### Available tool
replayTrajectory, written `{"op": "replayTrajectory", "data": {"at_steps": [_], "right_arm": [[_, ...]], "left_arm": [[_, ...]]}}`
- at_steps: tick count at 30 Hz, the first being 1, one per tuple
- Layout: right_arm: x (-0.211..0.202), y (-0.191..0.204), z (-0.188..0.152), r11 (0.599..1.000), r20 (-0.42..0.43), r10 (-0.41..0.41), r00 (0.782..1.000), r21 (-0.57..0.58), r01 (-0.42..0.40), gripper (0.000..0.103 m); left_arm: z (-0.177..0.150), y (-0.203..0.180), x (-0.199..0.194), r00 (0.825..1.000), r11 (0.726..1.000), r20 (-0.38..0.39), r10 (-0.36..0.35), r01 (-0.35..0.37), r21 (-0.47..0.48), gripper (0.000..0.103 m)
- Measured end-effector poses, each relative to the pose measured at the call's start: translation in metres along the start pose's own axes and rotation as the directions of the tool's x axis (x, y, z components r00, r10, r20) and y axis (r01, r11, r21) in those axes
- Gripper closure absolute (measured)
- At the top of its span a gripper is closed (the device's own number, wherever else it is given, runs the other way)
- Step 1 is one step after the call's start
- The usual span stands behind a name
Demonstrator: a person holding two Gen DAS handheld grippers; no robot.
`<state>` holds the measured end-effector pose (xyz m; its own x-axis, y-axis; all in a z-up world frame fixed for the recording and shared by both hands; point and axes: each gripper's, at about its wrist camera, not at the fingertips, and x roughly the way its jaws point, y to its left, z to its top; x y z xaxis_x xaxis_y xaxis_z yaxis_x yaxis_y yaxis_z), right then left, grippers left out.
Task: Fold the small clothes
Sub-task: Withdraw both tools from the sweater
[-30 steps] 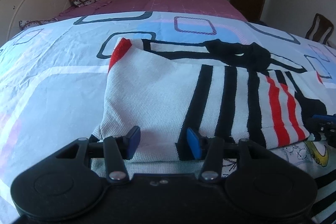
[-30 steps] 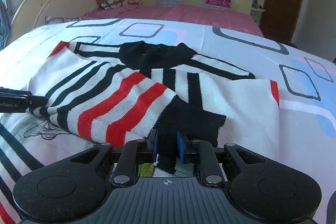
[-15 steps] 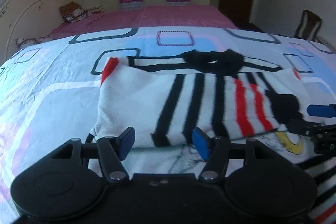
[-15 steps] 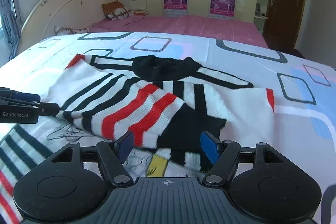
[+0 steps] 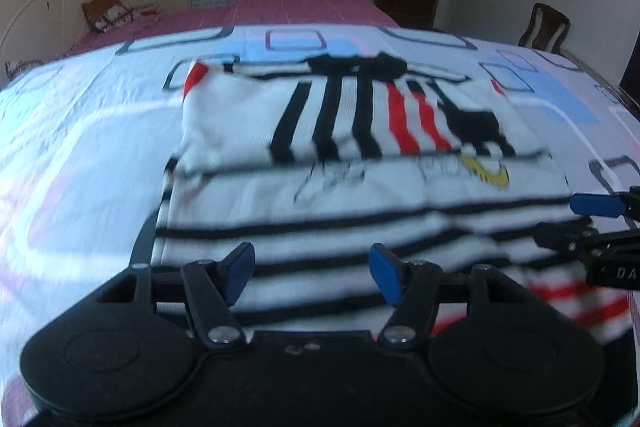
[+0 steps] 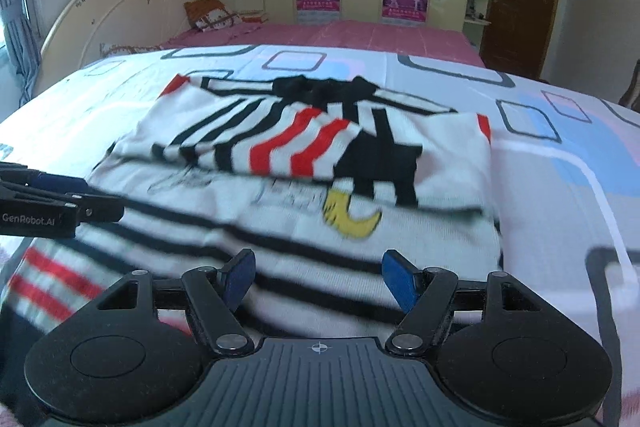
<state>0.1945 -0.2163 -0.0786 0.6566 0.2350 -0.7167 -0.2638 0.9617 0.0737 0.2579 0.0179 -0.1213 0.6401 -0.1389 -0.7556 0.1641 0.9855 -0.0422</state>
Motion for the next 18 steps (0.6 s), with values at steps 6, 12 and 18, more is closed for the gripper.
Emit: {"op": "replayTrajectory", "data": {"at_steps": [6,12,18], "right_arm": [[-0.023,0.012,-0.032,0.999,-0.025,-0.027,0.999,0.027,0.028,0.033],[-0.043,0.015,-0.058,0.997,-0.045,-0.057,0.997,0.048,0.059,0.033],[-0.062,0.011,-0.079,0.992,-0.061,-0.109,0.992,0.056,0.113,0.033]], "left_arm": [[-0.031,0.015,-0.023,1.000,1.000,-0.014,0.006,-0.007,-0.017,0.041],[-0.055,0.025,-0.039,0.999,1.000,-0.032,0.002,-0.002,-0.023,0.042],[-0.079,0.039,-0.057,0.999,0.998,-0.050,0.019,-0.022,-0.056,0.042]]}}
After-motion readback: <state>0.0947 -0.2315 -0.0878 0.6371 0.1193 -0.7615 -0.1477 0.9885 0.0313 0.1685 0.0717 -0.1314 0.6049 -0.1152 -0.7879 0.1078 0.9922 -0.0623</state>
